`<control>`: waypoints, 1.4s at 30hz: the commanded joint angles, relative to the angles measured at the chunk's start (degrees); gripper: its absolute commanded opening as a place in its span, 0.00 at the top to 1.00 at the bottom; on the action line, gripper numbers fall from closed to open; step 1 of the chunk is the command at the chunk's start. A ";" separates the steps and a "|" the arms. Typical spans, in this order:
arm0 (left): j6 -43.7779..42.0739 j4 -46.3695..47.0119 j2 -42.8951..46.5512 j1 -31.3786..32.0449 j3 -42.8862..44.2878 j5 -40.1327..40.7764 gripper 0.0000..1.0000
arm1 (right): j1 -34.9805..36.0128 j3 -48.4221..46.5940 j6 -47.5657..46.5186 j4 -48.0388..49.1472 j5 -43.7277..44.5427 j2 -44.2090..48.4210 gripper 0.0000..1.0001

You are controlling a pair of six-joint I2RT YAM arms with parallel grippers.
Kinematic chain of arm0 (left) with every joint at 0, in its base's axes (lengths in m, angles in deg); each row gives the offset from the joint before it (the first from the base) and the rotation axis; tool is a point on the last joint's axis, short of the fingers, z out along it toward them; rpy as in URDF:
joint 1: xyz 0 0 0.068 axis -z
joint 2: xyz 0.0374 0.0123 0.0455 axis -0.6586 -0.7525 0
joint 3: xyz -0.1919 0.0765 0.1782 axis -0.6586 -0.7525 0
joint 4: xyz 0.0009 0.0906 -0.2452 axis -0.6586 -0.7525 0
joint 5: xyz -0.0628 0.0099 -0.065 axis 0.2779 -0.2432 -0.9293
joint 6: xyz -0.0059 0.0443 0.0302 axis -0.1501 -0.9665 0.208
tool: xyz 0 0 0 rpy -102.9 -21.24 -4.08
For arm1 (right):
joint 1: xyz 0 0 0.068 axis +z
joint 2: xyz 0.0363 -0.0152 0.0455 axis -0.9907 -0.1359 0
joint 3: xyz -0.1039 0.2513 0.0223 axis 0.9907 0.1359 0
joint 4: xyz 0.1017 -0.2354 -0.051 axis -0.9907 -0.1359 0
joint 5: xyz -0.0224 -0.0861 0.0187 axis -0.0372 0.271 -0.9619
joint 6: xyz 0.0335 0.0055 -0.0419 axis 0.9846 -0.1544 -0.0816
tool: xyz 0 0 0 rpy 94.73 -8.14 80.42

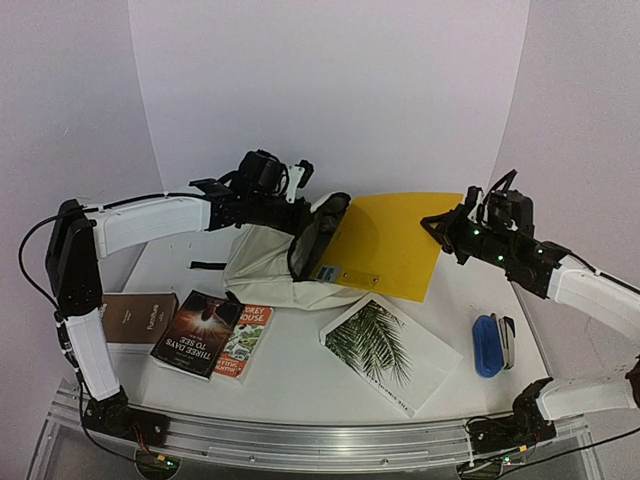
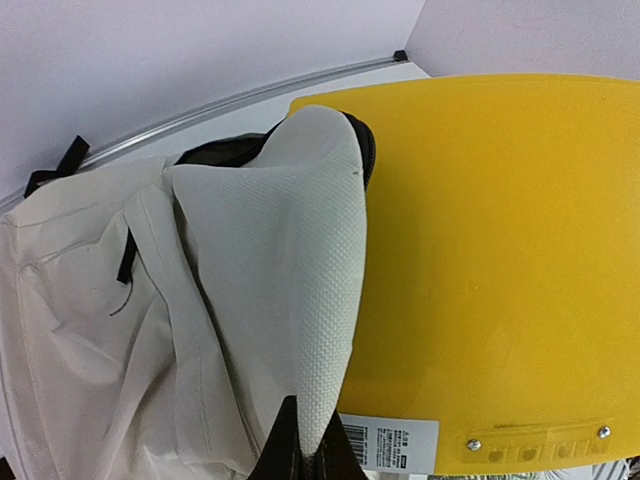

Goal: Pack the student bag
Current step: Place the files in the student bag.

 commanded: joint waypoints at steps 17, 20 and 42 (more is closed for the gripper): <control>4.27 9.82 9.44 0.56 -7.43 -12.92 1.00 | 0.31 14.17 12.02 6.15 -1.84 9.28 1.00; 3.97 10.60 9.20 0.60 -7.43 -14.58 1.00 | 0.32 14.76 12.23 6.22 -1.58 8.88 1.00; 1.95 9.99 11.64 0.52 -10.66 -24.20 1.00 | 0.35 11.45 15.00 24.34 -2.19 -6.48 1.00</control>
